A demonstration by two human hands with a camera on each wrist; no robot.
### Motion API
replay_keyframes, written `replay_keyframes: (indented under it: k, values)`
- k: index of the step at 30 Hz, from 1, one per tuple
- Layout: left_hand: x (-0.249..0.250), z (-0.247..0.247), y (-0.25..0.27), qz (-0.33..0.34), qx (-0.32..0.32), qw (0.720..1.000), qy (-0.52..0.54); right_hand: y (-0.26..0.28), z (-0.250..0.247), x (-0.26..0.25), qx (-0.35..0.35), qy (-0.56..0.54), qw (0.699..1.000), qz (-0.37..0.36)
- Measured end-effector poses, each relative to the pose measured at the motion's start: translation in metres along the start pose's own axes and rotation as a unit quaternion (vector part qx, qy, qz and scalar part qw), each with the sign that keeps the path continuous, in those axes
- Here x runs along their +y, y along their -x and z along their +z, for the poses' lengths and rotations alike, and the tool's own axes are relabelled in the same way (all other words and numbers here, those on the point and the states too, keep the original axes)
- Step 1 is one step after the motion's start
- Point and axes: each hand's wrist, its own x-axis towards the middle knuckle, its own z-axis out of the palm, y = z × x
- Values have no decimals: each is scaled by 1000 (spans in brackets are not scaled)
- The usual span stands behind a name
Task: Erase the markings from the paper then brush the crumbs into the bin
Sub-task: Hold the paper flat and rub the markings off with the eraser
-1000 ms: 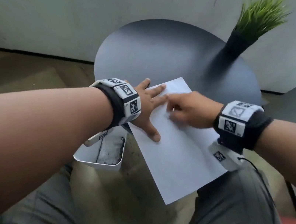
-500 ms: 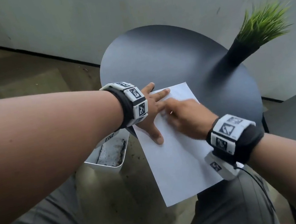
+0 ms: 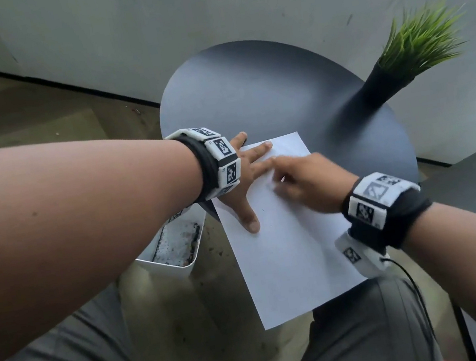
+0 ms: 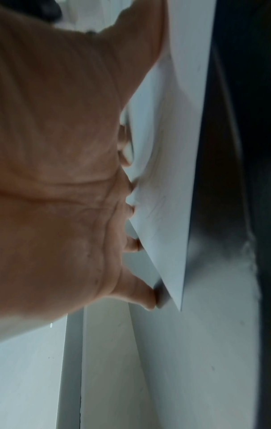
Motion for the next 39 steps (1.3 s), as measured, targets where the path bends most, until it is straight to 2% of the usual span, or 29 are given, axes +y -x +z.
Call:
replay_keyframes:
  k: [2, 3, 4, 6, 7, 8, 9, 11, 12, 14, 16, 17, 18, 20, 22, 23, 25, 27, 28, 30, 33, 35, 39]
  values:
    - [0, 0, 0, -4, -6, 1000, -5, -7, -2, 17, 71, 2, 995, 72]
    - [0, -1, 1, -6, -9, 1000, -6, -4, 2, 15, 79, 14, 995, 59]
    - [1, -2, 1, -7, -10, 1000, -6, 0, 6, 6, 62, 24, 997, 24]
    - [2, -3, 2, -5, -13, 1000, -11, 17, 15, -16, -16, 21, 996, -80]
    - [2, -3, 1, -7, -14, 1000, -14, 21, 13, -18, -50, 13, 994, -101]
    - [2, -3, 1, -8, -14, 1000, -14, 21, 9, -14, -55, 9, 994, -95]
    - [2, -3, 0, -10, -14, 1000, -13, 16, 4, -3, -32, 2, 998, -57]
    - [3, -2, -1, -12, -13, 1000, -12, 7, -2, 19, 51, -23, 998, 40]
    - [4, -2, -1, -14, -13, 1000, -14, 6, 0, 24, 72, -27, 996, 56]
    - [4, -3, 0, -18, -15, 1000, -20, 14, 6, 12, 34, -2, 999, -10]
    - [5, -4, -1, -19, -17, 999, -24, 29, 12, -3, -63, 0, 993, -100]
    - [4, -4, -3, -18, -17, 999, -24, 31, 9, -1, -90, -5, 990, -110]
    - [4, -3, -6, -16, -16, 999, -24, 29, 5, 7, -79, -10, 992, -94]
    - [1, 0, -11, -9, -12, 1000, -25, 20, -3, 26, 10, -22, 1000, -19]
    - [0, 2, -14, -6, -13, 1000, -25, 21, 0, 30, 54, -6, 998, 3]
    - [0, 1, -14, -4, -13, 1000, -26, 25, 4, 23, 41, 1, 999, -23]
    - [-1, 0, -15, 0, -15, 999, -31, 36, 17, 1, -23, 18, 992, -125]
    - [0, -2, -15, 0, -17, 999, -36, 41, 20, -2, -71, 20, 984, -163]
    - [2, -4, -15, 1, -16, 999, -41, 37, 17, 3, -57, 4, 988, -141]
    - [6, -9, -10, -8, -5, 999, -47, 28, 10, 17, -10, -50, 998, -46]
    - [9, -14, 1, -15, 32, 999, -37, 21, 2, 34, 11, -109, 991, 75]
    - [7, -11, 6, -11, 51, 998, -18, 20, 3, 36, 15, -110, 988, 108]
    - [3, -2, 9, -25, 44, 999, -3, 16, 6, 26, 52, -85, 986, 133]
